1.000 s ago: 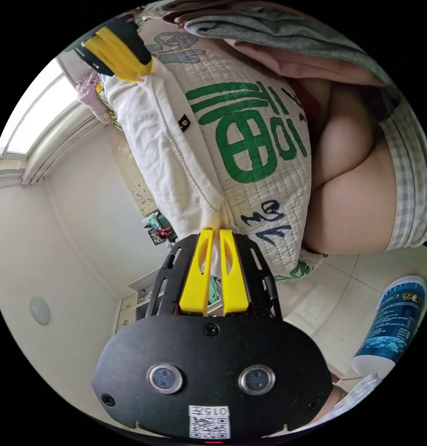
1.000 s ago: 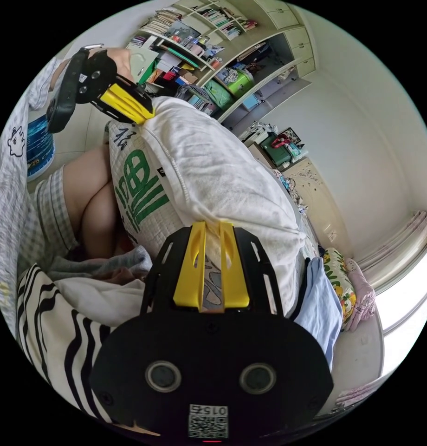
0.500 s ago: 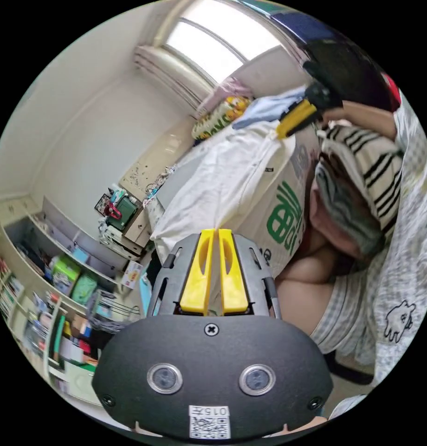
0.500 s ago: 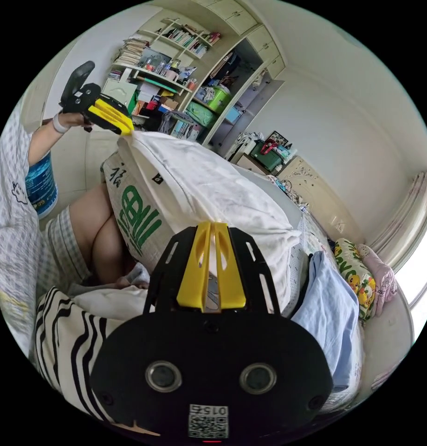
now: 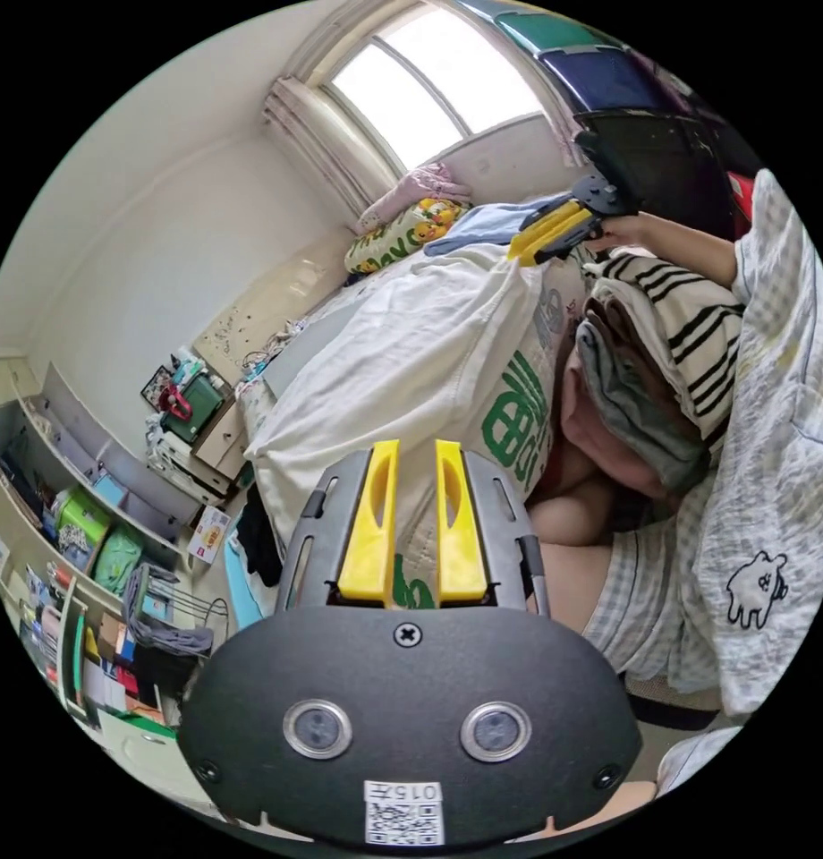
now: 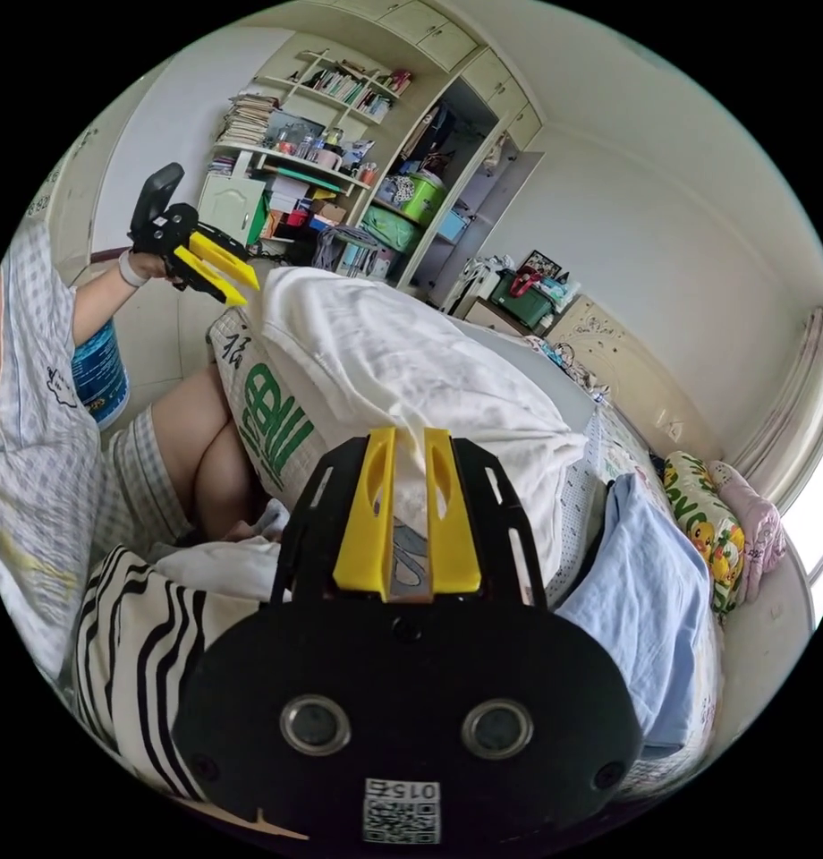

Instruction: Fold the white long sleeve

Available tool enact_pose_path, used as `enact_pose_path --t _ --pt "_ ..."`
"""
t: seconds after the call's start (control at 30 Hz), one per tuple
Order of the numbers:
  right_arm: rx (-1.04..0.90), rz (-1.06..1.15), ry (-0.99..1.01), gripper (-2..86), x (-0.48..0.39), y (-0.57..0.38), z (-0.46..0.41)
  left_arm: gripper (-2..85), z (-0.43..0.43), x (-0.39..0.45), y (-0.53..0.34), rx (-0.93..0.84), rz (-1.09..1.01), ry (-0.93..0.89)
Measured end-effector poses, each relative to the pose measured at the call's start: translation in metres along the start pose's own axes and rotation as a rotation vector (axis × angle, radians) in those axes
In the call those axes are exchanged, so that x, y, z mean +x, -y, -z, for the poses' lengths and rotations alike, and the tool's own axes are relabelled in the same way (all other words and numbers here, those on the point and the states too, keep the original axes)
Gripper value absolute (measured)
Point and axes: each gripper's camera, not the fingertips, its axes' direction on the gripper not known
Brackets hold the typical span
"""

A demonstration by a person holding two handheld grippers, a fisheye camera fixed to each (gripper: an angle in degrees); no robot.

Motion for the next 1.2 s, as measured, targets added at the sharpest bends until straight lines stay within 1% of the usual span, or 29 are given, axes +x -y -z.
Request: enact_pose_path --t 0.07,0.17,0.23,0.3,0.37,0.4,0.6,0.73,0.9,0.97,1.03,1.1,1.2 --pt "-0.029 0.019 0.014 6.5 -0.002 0.001 -0.004 6.4 -0.006 0.005 -0.010 0.003 -0.034 0.023" --pt "-0.093 0.045 0.021 6.9 -0.008 0.002 -0.021 6.7 -0.026 0.008 -0.023 -0.050 -0.097 0.037" --pt "-0.080 0.039 -0.003 6.5 -0.011 0.005 -0.023 6.6 -0.043 0.010 -0.037 -0.093 -0.120 0.071" --pt "-0.077 0.031 0.004 6.5 -0.010 0.010 -0.020 5.8 -0.050 0.014 -0.050 -0.093 -0.127 0.065" --pt "-0.066 0.026 0.009 6.4 -0.009 0.014 -0.016 3.9 -0.052 0.021 -0.066 -0.090 -0.141 0.099" --pt "-0.060 0.025 0.006 6.4 -0.009 0.016 -0.014 2.9 -0.051 0.024 -0.077 -0.088 -0.139 0.136" --pt "-0.001 0.011 0.000 6.5 -0.006 0.031 0.003 0.8 -0.032 0.030 -0.139 -0.010 -0.045 0.191" --pt "-0.020 0.000 -0.011 6.5 -0.002 0.045 0.004 0.6 -0.037 0.032 -0.181 0.017 0.015 0.162" --pt "-0.081 0.043 -0.039 6.4 -0.010 0.064 -0.004 0.6 -0.066 0.051 -0.227 -0.059 -0.004 0.143" --pt "-0.085 0.049 -0.052 5.9 -0.011 0.071 -0.004 0.6 -0.071 0.060 -0.246 -0.052 -0.010 0.154" --pt "-0.089 0.028 -0.071 2.7 -0.007 0.082 -0.002 0.6 -0.074 0.067 -0.269 -0.052 -0.004 0.155" --pt "-0.089 0.013 -0.047 0.8 -0.001 0.091 0.002 0.5 -0.074 0.069 -0.287 -0.055 -0.002 0.135" --pt "-0.045 -0.055 -0.030 -0.3 0.019 0.114 0.018 0.4 -0.064 0.063 -0.314 -0.010 0.042 0.139"
